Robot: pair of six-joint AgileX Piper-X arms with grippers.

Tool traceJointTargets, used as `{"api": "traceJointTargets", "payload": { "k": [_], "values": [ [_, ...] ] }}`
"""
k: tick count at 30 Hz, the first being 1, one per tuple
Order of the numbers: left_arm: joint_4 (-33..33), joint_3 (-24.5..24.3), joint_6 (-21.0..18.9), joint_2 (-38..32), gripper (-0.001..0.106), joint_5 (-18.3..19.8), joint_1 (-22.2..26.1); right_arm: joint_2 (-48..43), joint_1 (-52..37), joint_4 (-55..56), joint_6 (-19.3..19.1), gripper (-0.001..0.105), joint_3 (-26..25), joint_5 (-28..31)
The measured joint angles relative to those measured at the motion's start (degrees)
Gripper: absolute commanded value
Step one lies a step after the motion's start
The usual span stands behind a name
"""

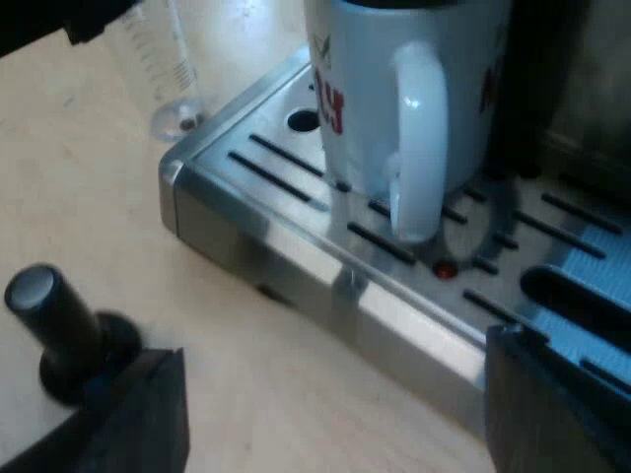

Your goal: Remove mug from coffee machine

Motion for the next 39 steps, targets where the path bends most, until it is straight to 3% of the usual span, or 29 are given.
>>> {"api": "traceJointTargets", "payload": {
  "k": [17,22,39],
  "values": [
    [0.0,0.0,0.0,0.0,0.079,0.0,0.0,19.19,0.0,-30.09,0.33,0.064,0.19,5.46],
    [0.0,0.0,0.0,0.0,0.079,0.0,0.0,25.04,0.0,-38.06,2.87,0.064,0.07,5.65],
    [0.0,0.0,0.0,0.0,0.079,0.0,0.0,36.9,0.0,-41.67,3.05,0.064,-10.75,5.95]
  ]
}}
